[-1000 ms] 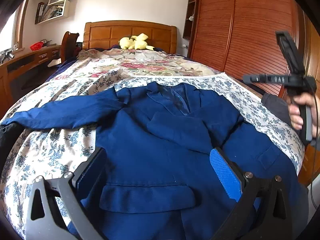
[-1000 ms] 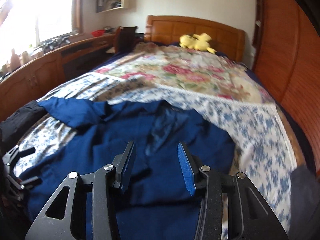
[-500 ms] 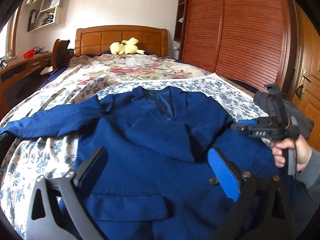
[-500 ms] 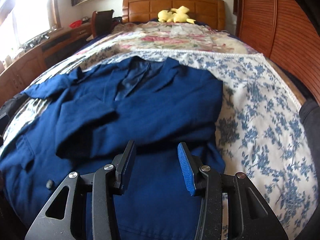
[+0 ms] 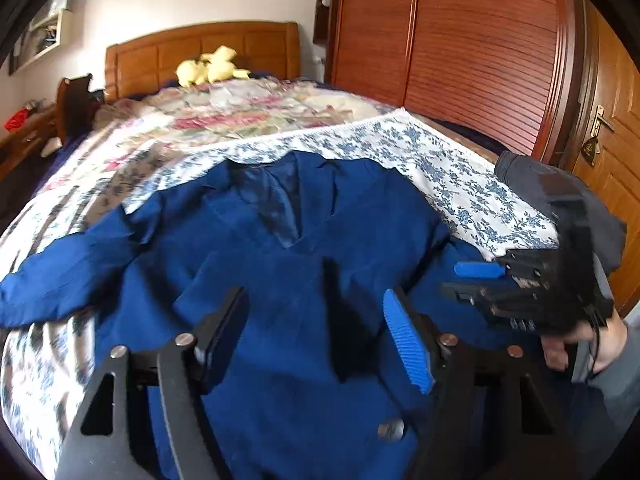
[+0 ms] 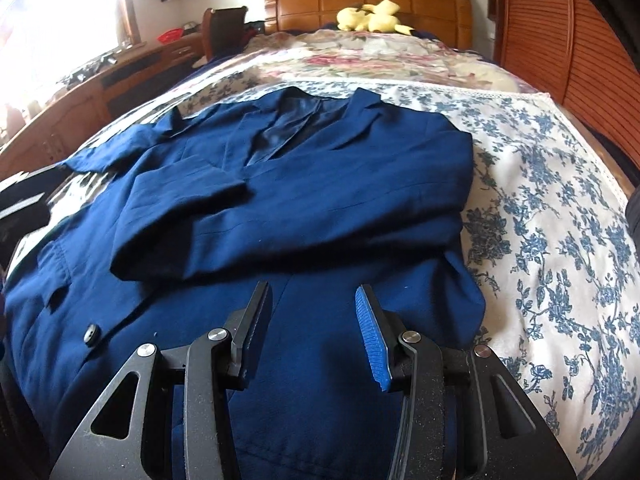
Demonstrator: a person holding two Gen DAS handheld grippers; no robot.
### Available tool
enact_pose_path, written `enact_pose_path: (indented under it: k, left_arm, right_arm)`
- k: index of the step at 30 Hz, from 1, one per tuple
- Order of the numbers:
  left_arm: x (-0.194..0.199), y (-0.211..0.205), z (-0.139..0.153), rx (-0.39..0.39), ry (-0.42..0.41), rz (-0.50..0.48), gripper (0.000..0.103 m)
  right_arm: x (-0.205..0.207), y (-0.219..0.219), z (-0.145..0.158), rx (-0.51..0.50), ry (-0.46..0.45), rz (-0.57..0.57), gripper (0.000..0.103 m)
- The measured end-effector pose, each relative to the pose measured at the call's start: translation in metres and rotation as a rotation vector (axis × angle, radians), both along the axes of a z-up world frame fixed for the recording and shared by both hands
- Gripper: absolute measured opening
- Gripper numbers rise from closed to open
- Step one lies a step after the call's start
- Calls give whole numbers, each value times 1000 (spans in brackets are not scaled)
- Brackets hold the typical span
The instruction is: Fold large clothes
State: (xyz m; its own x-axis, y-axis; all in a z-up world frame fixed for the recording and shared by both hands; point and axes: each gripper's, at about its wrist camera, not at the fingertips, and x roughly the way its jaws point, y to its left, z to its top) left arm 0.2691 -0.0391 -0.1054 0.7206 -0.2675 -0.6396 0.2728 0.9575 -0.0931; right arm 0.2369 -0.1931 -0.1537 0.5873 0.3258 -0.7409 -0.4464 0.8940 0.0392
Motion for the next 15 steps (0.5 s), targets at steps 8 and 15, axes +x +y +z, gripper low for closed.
enact_pose_path:
  k: [8,15]
  left_arm:
    - [65,-39,-14,97,78,-25,63]
    - [103,-58,-45,189,183,-4,54]
  right_arm:
    - [-1,-3,3,14,5,-3,44]
    - [-2,-6,4,26,3,-12,44]
